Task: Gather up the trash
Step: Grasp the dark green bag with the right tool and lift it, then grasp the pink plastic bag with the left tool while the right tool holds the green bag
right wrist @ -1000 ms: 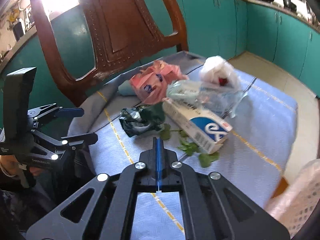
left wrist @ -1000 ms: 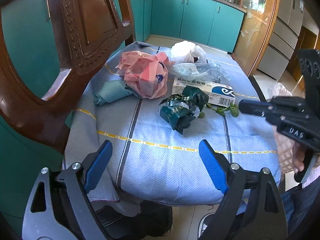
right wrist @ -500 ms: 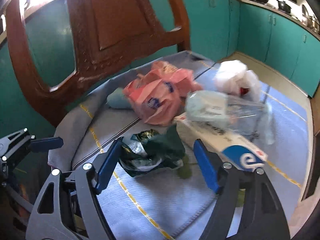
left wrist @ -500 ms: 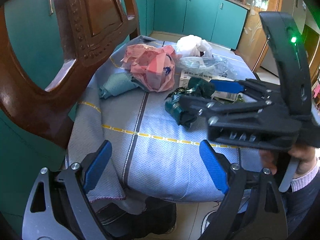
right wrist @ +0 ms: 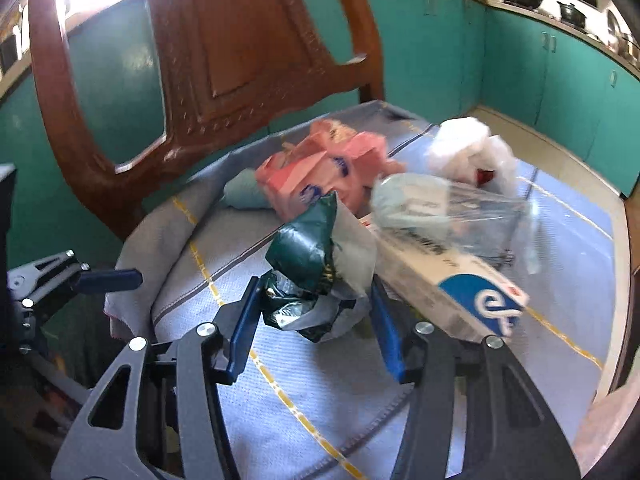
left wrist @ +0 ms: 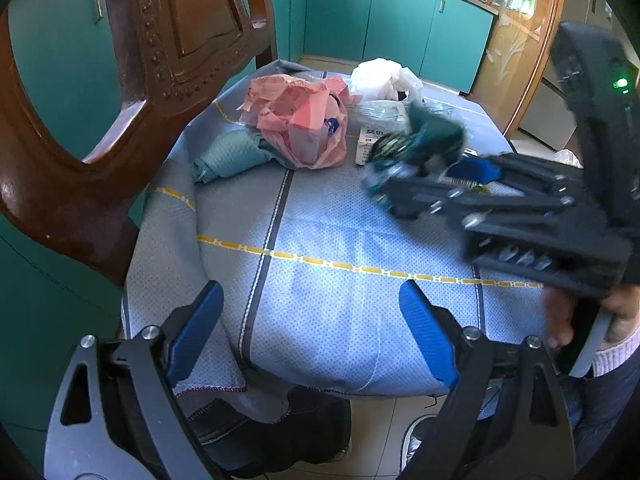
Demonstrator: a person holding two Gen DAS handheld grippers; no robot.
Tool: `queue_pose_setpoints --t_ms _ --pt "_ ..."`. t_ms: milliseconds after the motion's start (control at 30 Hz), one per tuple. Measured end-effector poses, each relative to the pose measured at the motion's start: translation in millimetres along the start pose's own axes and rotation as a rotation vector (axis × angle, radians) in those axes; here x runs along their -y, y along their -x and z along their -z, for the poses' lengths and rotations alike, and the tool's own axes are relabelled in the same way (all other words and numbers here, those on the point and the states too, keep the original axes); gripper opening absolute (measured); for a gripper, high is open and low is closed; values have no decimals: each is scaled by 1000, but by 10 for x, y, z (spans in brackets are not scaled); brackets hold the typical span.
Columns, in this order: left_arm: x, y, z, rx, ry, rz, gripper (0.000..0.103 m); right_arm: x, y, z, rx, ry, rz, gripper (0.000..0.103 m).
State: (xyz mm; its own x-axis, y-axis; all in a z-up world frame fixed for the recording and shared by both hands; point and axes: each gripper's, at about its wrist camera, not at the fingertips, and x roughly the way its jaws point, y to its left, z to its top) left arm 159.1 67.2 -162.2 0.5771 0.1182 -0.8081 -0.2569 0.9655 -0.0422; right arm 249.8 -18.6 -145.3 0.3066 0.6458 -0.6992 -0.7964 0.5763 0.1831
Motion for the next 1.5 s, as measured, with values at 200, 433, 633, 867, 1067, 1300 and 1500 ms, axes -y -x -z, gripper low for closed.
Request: queue_pose_setpoints --t_ms 200,433,633,867,1067,1300,1500 --pt "43 36 -93 29 -6 -7 89 186 429 66 74 -50 55 53" --pt "208 -107 -565 113 -38 -2 89 493 934 233 159 -170 129 53" --pt "103 -625 -1135 80 -6 -83 89 669 1033 360 155 -218 166 53" --pt "45 -858 -1149 50 -7 -106 67 712 1034 397 141 -208 187 53" --pt "133 -528 -869 100 -41 -96 56 653 1015 367 138 -199 194 53" --pt "429 -29 -414 146 -105 16 56 520 970 433 106 -186 236 53" --pt "569 138 -298 170 -149 26 56 414 936 515 85 -171 263 53"
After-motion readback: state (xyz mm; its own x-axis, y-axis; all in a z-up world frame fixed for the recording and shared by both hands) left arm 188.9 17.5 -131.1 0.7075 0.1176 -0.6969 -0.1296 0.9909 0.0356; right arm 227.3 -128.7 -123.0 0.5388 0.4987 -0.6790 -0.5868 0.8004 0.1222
